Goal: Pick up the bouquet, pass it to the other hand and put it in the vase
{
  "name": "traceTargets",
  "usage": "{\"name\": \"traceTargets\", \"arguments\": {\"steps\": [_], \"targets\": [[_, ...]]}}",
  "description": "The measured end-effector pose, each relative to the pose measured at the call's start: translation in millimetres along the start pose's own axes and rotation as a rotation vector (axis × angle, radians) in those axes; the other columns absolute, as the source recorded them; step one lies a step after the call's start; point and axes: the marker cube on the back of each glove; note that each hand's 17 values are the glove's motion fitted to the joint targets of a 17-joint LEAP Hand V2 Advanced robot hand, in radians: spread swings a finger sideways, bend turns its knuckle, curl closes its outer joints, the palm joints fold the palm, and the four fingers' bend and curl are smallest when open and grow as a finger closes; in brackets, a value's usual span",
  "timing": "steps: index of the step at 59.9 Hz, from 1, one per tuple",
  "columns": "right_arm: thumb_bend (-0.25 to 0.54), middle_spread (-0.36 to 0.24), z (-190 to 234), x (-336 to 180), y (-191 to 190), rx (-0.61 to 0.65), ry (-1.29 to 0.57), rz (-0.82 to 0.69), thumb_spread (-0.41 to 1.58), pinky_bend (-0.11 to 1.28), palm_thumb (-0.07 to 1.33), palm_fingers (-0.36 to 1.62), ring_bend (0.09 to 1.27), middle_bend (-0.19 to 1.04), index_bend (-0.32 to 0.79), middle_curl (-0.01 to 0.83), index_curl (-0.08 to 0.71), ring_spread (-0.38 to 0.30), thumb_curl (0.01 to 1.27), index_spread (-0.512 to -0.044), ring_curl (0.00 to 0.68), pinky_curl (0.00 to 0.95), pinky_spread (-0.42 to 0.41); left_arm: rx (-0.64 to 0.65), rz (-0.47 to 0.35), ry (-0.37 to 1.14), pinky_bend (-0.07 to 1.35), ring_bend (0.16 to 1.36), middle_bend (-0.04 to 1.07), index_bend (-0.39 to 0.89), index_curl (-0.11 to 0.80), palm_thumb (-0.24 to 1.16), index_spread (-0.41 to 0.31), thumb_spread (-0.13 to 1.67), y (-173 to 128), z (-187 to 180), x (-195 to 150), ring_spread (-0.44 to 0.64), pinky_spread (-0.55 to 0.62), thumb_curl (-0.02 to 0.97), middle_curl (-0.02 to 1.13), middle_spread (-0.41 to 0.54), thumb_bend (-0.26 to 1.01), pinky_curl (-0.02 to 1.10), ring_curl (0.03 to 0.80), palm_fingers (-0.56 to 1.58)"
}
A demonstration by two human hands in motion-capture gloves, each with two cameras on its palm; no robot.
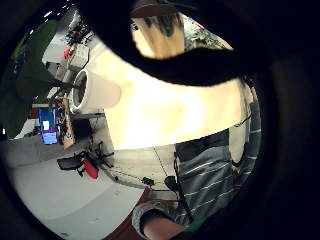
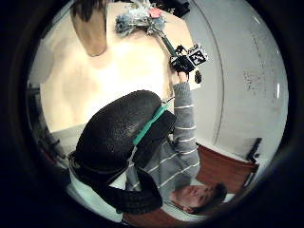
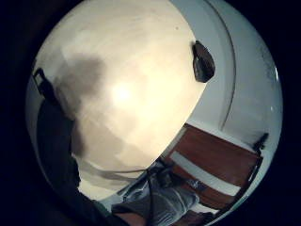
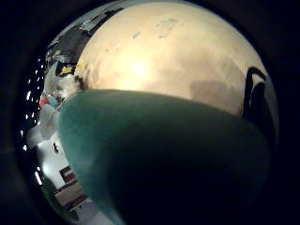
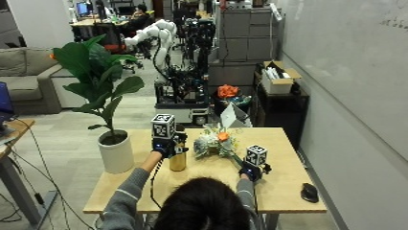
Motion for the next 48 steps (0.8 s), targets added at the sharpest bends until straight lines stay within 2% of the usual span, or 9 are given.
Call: {"name": "traceTargets", "arguments": {"steps": [4, 7, 10, 17, 19, 24, 27, 36, 48], "targets": [[-0.008, -0.122, 3.3, 8.6, -6.8, 0.029, 0.086, 0.141, 1.01, 0.62, 1.05, 1.5, 0.85, 0.71, 0.43, 0.583, 0.602, -0.175, 0.55, -0.208, 0.494, 0.438, -0.28, -0.014, -0.065, -0.029, 0.51, 0.63, 0.2, 0.14, 0.245, 0.03, 0.032, 0.98, 1.0, 1.3, -4.1, 0.45, 0.47, 0.292, 0.32, 0.329, -0.03, 0.33, 0.256, 0.0], [-0.015, -0.12, 6.0, 5.4, -2.5, -0.015, 0.111, 0.02, 1.0, 0.64, 1.04, 1.5, 0.87, 0.73, 0.49, 0.592, 0.622, -0.172, 0.56, -0.209, 0.505, 0.452, -0.272, -0.018, -0.071, -0.03, 0.51, 0.63, 0.2, 0.14, 0.246, 0.04, 0.032, 0.99, 0.1, 2.2, -5.2, 0.45, 0.47, 0.291, 0.32, 0.329, -0.02, 0.33, 0.256, 0.0], [-0.018, -0.117, 4.4, -0.3, -2.4, 0.059, 0.041, -0.09, 1.01, 0.66, 1.03, 1.49, 0.89, 0.76, 0.54, 0.603, 0.641, -0.169, 0.57, -0.207, 0.515, 0.466, -0.263, -0.017, -0.067, -0.027, 0.51, 0.63, 0.2, 0.14, 0.246, 0.04, 0.032, 0.99, 2.1, 0.7, -3.3, 0.45, 0.47, 0.293, 0.32, 0.329, -0.02, 0.33, 0.256, 0.0], [-0.011, -0.113, 8.2, 9.7, -7.5, 0.08, 0.145, -0.048, 1.01, 0.7, 1.04, 1.46, 0.93, 0.8, 0.62, 0.619, 0.672, -0.167, 0.59, -0.203, 0.536, 0.495, -0.246, 0.018, -0.046, -0.027, 0.51, 0.63, 0.19, 0.14, 0.247, 0.05, 0.032, 1.0, 3.0, -3.6, 4.0, 0.45, 0.47, 0.292, 0.32, 0.323, -0.02, 0.33, 0.256, 0.0], [-0.01, -0.112, 7.2, 5.8, -7.5, 0.125, 0.081, -0.101, 1.01, 0.71, 1.04, 1.45, 0.93, 0.81, 0.63, 0.622, 0.677, -0.167, 0.59, -0.201, 0.541, 0.502, -0.243, 0.023, -0.037, -0.026, 0.51, 0.63, 0.19, 0.14, 0.247, 0.05, 0.032, 1.0, 6.8, -6.4, 8.2, 0.45, 0.47, 0.292, 0.32, 0.322, -0.02, 0.34, 0.256, 0.0], [0.021, -0.111, -3.4, 6.3, -18.2, 0.412, -0.135, 0.074, 1.01, 0.74, 1.11, 1.43, 0.95, 0.84, 0.66, 0.628, 0.69, -0.166, 0.62, -0.2, 0.549, 0.519, -0.233, -0.006, -0.06, -0.052, 0.51, 0.63, 0.19, 0.14, 0.247, 0.05, 0.032, 1.01, -11.7, 4.4, -0.8, 0.45, 0.47, 0.29, 0.32, 0.321, -0.02, 0.34, 0.257, 0.0], [0.021, -0.111, -10.3, -0.2, -26.7, 0.507, -0.244, 0.036, 1.0, 0.75, 1.12, 1.42, 0.96, 0.85, 0.68, 0.63, 0.695, -0.165, 0.64, -0.199, 0.553, 0.526, -0.23, 0.005, -0.061, -0.057, 0.51, 0.63, 0.19, 0.14, 0.247, 0.06, 0.032, 1.01, -11.7, 2.3, 2.4, 0.45, 0.47, 0.291, 0.32, 0.321, -0.02, 0.34, 0.257, 0.0], [0.009, -0.109, -11.0, 11.8, -33.6, 0.455, -0.356, 0.049, 0.99, 0.77, 1.14, 1.41, 0.97, 0.87, 0.71, 0.633, 0.707, -0.165, 0.68, -0.192, 0.559, 0.543, -0.221, -0.002, -0.051, -0.032, 0.51, 0.63, 0.19, 0.14, 0.251, 0.08, 0.029, 1.03, -23.5, 4.2, 6.1, 0.45, 0.47, 0.289, 0.32, 0.32, -0.02, 0.34, 0.257, 0.0], [-0.007, -0.108, -53.6, 4.1, -41.4, 0.548, -0.797, -0.194, 0.97, 0.78, 1.13, 1.4, 0.99, 0.88, 0.74, 0.632, 0.711, -0.165, 0.74, -0.188, 0.566, 0.557, -0.216, 0.004, -0.024, 0.031, 0.49, 0.63, 0.19, 0.15, 0.259, 0.1, 0.022, 1.06, -30.9, -8.3, 23.4, 0.44, 0.47, 0.287, 0.33, 0.308, -0.02, 0.33, 0.258, 0.03]]}}
